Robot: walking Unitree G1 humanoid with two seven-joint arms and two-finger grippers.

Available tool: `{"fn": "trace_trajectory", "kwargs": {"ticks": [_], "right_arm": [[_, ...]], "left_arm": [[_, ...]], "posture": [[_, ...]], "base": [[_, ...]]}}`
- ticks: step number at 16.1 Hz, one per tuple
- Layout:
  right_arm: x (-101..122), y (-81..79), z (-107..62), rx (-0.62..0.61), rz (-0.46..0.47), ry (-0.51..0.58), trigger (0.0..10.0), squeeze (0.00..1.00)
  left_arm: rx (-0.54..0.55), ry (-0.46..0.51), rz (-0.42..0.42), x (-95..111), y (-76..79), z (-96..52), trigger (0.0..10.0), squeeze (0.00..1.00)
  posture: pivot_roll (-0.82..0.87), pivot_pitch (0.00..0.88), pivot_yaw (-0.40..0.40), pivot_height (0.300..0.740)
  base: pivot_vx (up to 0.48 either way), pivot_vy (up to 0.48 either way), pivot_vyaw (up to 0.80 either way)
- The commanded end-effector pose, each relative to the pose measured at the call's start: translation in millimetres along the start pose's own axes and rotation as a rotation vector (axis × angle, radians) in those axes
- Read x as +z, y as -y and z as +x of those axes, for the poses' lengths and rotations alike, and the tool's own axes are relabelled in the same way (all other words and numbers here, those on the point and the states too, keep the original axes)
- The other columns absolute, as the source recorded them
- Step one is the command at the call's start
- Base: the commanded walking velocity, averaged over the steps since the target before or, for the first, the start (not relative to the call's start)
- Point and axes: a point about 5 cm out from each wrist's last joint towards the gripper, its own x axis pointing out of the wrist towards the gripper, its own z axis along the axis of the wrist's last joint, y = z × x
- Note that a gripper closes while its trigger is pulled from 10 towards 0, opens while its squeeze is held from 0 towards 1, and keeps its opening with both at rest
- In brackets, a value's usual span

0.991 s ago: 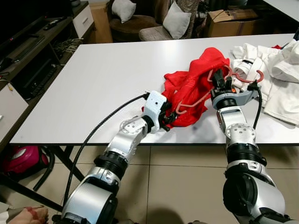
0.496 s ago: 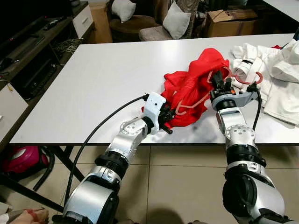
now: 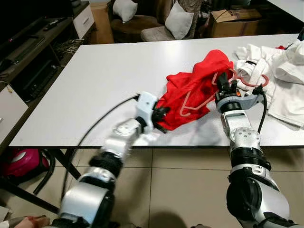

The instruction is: Hang hanger

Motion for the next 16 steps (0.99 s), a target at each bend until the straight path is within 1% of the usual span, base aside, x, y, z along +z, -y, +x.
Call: {"fn": "trace_trajectory", "kwargs": {"ticks": [1,2,3,4,5,6,8,9,10,11,12,13,14,15,16], "right_arm": [[5.7,-0.5,0.6,-0.008,0.001,0.040,10.0,0.00],[5.5,3.0,0.6,-0.031,0.012,0.057,10.0,0.00],[5.3,3.8,0.8,-0.037,0.018,0.063,10.0,0.00],[4.9,4.8,1.4,-0.046,0.039,0.076,10.0,0.00],[3.9,5.3,2.2,-0.052,0.067,0.089,10.0,0.00],[2.1,5.4,2.8,-0.055,0.090,0.098,10.0,0.00],[-0.2,5.3,3.1,-0.058,0.110,0.110,10.0,0.00],[-5.1,5.1,3.5,-0.061,0.153,0.128,10.0,0.00],[-8.2,4.8,3.9,-0.061,0.165,0.131,10.0,0.00],[-16.1,3.0,5.4,-0.065,0.174,0.117,10.0,0.00],[-18.4,2.5,5.8,-0.066,0.168,0.109,10.0,0.00],[-29.1,0.9,6.7,-0.074,0.146,0.071,10.0,0.00],[-35.4,0.3,6.8,-0.081,0.125,0.048,10.0,0.00],[-49.2,-3.0,7.3,-0.084,0.108,0.007,10.0,0.00],[-51.0,-3.8,7.6,-0.083,0.112,0.003,10.0,0.00]], "left_arm": [[-0.059,0.042,0.071,10.9,-2.6,-6.5,0.0,0.00],[-0.135,0.050,0.130,16.7,0.0,-12.3,0.0,0.00],[-0.164,0.048,0.155,18.3,1.5,-14.3,0.0,0.00],[-0.232,0.029,0.213,19.3,6.6,-18.2,0.0,0.00],[-0.314,0.006,0.257,19.2,15.3,-21.8,0.0,0.00],[-0.391,-0.010,0.279,19.1,24.9,-24.6,0.0,0.00],[-0.448,-0.015,0.283,20.8,33.0,-27.4,0.0,0.00],[-0.500,-0.019,0.294,24.8,42.6,-29.5,0.0,0.00],[-0.511,-0.021,0.307,26.2,45.6,-28.9,0.0,0.00],[-0.524,-0.009,0.321,30.8,52.1,-25.1,0.0,0.00],[-0.524,-0.005,0.324,32.4,53.6,-24.1,0.0,0.00],[-0.542,0.022,0.332,38.7,62.5,-19.3,0.0,0.00],[-0.554,0.038,0.335,41.9,68.0,-16.6,0.0,0.00],[-0.589,0.063,0.361,47.4,83.3,-11.9,0.0,0.00],[-0.595,0.065,0.371,47.6,85.6,-11.4,0.0,0.00]], "posture": [[-0.15,0.000,0.107,0.740],[-0.13,0.000,0.107,0.740],[-0.12,0.000,0.107,0.740],[-0.11,0.000,0.108,0.740],[-0.09,0.000,0.111,0.740],[-0.08,0.000,0.114,0.740],[-0.06,0.000,0.128,0.740],[-0.05,0.000,0.142,0.740],[-0.04,0.000,0.152,0.740],[-0.04,0.000,0.163,0.740],[-0.04,0.000,0.163,0.740],[-0.04,0.000,0.165,0.740],[-0.04,0.000,0.164,0.740],[-0.04,0.000,0.159,0.740],[-0.04,0.000,0.159,0.740]], "base": [[0.000,0.000,0.00],[0.000,0.000,0.00],[0.000,0.000,0.00],[0.000,0.000,0.00],[0.000,0.000,0.00],[0.000,0.000,0.00],[0.000,0.000,0.00],[0.000,0.000,0.00],[0.000,0.000,0.00],[0.000,0.000,0.00],[0.000,0.000,0.00],[0.000,0.000,0.00],[0.000,0.000,0.00],[0.000,0.000,0.00],[0.000,0.000,0.00]]}}
